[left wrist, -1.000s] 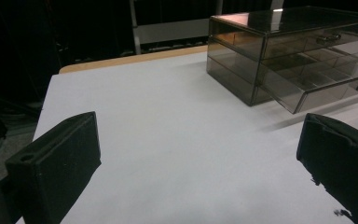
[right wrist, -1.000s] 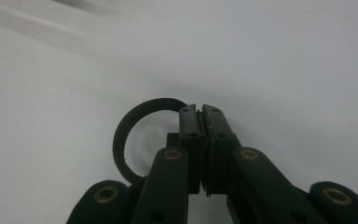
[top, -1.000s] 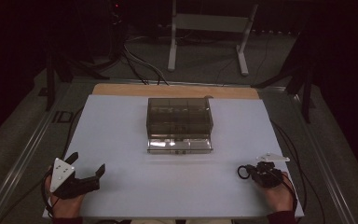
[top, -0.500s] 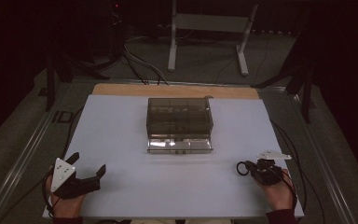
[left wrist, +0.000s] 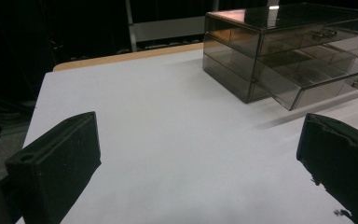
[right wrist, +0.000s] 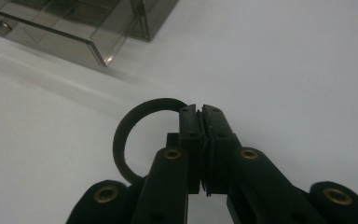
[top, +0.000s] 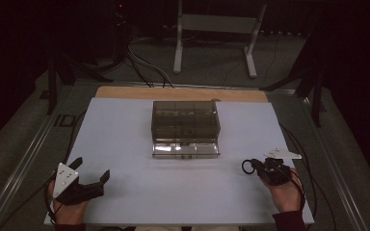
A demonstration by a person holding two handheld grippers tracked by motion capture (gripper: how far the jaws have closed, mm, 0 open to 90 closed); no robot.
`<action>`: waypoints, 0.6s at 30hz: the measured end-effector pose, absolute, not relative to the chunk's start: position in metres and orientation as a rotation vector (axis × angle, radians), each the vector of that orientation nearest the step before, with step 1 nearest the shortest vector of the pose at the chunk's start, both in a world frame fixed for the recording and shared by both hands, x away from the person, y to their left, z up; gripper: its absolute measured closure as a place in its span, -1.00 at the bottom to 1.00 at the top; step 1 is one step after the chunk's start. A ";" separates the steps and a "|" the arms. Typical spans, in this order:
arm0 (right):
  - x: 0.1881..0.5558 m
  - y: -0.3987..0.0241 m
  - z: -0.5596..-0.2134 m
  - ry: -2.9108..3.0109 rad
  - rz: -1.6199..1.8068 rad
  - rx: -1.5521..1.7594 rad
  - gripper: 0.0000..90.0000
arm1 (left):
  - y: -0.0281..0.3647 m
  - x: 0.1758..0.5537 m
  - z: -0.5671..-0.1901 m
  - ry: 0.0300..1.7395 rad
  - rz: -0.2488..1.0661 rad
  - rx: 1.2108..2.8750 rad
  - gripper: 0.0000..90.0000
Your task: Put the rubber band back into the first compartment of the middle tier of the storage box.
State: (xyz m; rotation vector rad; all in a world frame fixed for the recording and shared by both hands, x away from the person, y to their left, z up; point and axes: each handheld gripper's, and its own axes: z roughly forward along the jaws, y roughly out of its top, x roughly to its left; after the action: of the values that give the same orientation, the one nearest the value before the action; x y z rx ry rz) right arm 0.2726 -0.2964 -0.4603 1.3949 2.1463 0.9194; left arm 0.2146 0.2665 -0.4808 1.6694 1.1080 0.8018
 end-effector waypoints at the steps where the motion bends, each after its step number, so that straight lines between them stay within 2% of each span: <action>1: 0.273 -0.296 -0.459 2.147 0.920 1.394 0.97 | 0.267 0.215 -0.481 1.108 0.802 1.671 -0.99; 18: 0.281 -0.277 -0.447 2.142 0.954 1.360 0.97 | 0.266 0.215 -0.482 1.106 0.798 1.669 -0.99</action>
State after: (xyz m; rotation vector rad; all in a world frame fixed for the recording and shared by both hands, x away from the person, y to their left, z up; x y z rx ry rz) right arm 0.2814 -0.2768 -0.4467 1.3599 2.1415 0.9543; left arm 0.2150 0.2658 -0.4817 1.6689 1.1064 0.7983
